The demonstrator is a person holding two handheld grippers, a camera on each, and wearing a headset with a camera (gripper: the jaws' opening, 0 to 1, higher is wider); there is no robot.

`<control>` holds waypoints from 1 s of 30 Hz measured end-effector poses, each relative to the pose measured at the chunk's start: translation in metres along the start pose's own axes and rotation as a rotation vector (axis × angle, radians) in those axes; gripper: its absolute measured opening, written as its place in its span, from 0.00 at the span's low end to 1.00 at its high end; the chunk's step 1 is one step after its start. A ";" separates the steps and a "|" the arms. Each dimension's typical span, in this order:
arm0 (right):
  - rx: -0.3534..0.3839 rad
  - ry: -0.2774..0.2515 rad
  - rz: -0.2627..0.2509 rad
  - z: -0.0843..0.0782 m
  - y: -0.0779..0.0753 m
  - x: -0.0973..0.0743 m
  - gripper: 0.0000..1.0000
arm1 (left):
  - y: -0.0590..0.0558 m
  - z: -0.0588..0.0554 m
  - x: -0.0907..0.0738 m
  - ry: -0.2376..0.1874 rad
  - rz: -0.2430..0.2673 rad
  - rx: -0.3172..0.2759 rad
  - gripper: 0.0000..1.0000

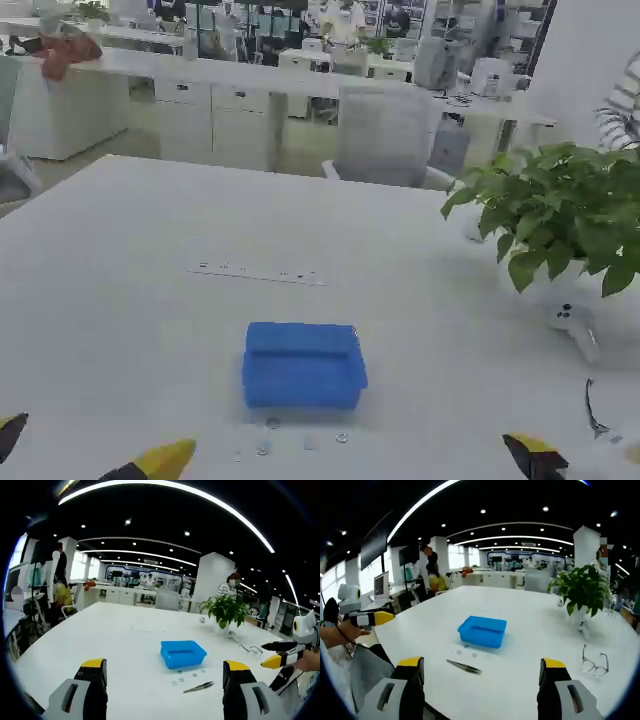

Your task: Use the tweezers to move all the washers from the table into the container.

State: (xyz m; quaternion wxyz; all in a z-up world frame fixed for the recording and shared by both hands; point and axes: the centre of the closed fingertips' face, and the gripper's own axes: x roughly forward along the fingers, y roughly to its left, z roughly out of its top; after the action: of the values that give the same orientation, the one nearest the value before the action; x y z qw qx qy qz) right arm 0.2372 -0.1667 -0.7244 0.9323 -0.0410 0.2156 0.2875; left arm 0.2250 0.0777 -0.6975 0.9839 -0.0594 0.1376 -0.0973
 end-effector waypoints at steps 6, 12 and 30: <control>0.017 -0.009 -0.006 0.002 -0.001 -0.003 0.95 | 0.001 0.001 -0.001 -0.013 0.000 -0.012 0.99; 0.003 -0.004 -0.003 0.003 -0.001 -0.003 0.95 | -0.002 -0.002 0.001 -0.003 -0.009 -0.013 0.99; 0.010 0.003 -0.003 0.004 0.001 0.000 0.94 | -0.005 -0.011 0.002 0.044 -0.034 0.005 0.94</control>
State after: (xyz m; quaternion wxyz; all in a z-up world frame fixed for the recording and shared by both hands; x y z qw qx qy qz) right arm 0.2382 -0.1656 -0.7204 0.9327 -0.0372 0.2182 0.2848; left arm 0.2226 0.0717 -0.7082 0.9790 -0.0569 0.1580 -0.1158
